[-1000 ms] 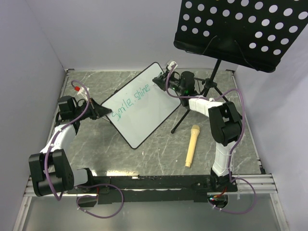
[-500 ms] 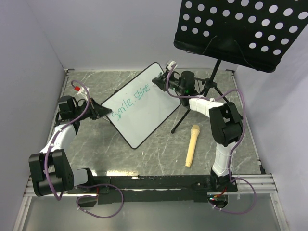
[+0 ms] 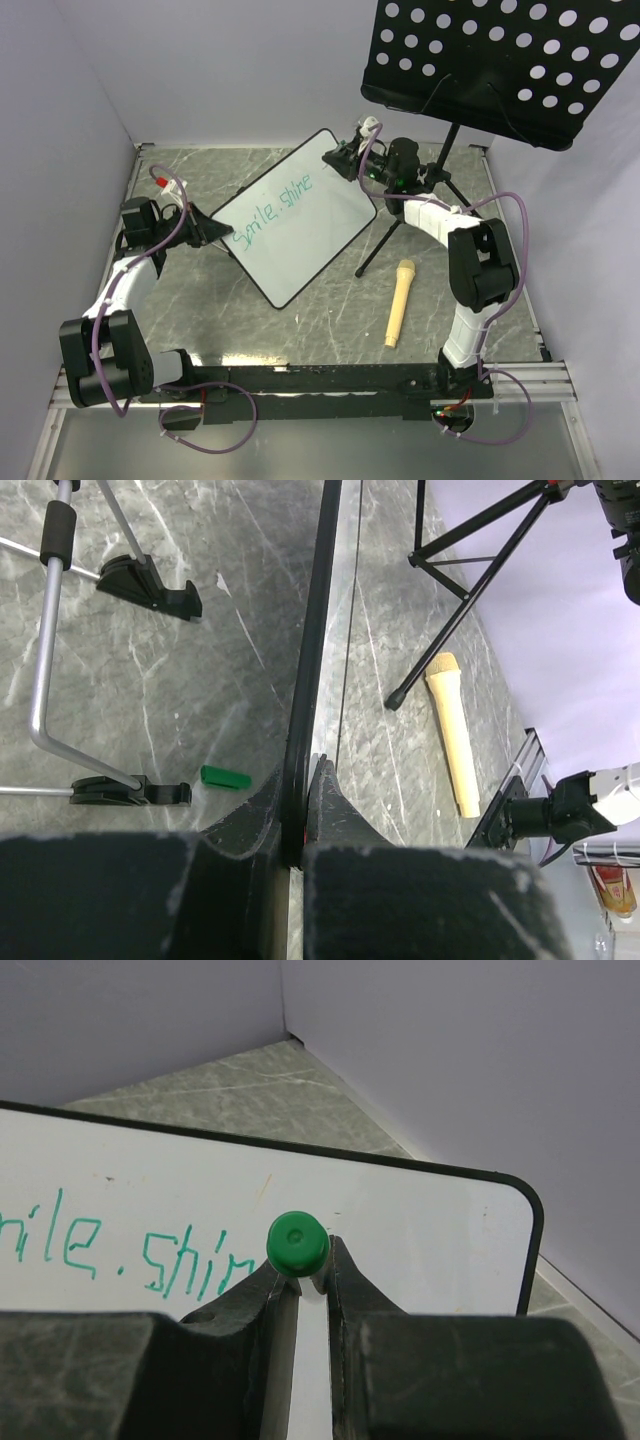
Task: Write a sentence on the whiteboard
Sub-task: Pick up the sentence from the whiteboard.
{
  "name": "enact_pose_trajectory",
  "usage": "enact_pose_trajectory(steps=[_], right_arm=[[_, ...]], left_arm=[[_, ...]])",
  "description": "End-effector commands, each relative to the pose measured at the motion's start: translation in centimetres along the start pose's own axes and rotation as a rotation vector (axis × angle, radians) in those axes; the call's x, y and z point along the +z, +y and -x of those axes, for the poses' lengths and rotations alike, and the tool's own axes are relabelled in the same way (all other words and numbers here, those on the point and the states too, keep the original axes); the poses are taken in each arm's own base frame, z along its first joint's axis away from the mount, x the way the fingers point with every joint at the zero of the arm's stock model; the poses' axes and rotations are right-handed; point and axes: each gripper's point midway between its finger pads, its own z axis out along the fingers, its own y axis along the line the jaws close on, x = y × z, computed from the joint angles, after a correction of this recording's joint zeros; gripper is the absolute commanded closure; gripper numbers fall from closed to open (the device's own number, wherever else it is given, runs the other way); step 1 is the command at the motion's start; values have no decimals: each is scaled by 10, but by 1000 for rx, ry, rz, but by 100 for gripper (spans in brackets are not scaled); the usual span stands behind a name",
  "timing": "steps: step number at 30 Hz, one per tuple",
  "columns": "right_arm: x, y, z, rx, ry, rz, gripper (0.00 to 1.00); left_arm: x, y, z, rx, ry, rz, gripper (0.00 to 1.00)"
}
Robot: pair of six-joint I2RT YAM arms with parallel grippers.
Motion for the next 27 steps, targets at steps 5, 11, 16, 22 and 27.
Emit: enact_pose_trajectory(steps=[5,11,16,22,27], right_arm=[[9,1,28,-40,-67,53,100],[15,3,30,-29,-88,70,100],[23,-1,28,-30,-98,76,100],[29,-5,22,-18,-91,72,100],[36,-9,13,-16,-76,65,100]], left_arm=[[-2,48,-3,212,17,208,99],[-2,49,-4,207,16,206,99],[-2,48,-5,206,12,204,99],[-2,49,-6,201,14,206,99],[-1,50,-5,200,15,205,99]])
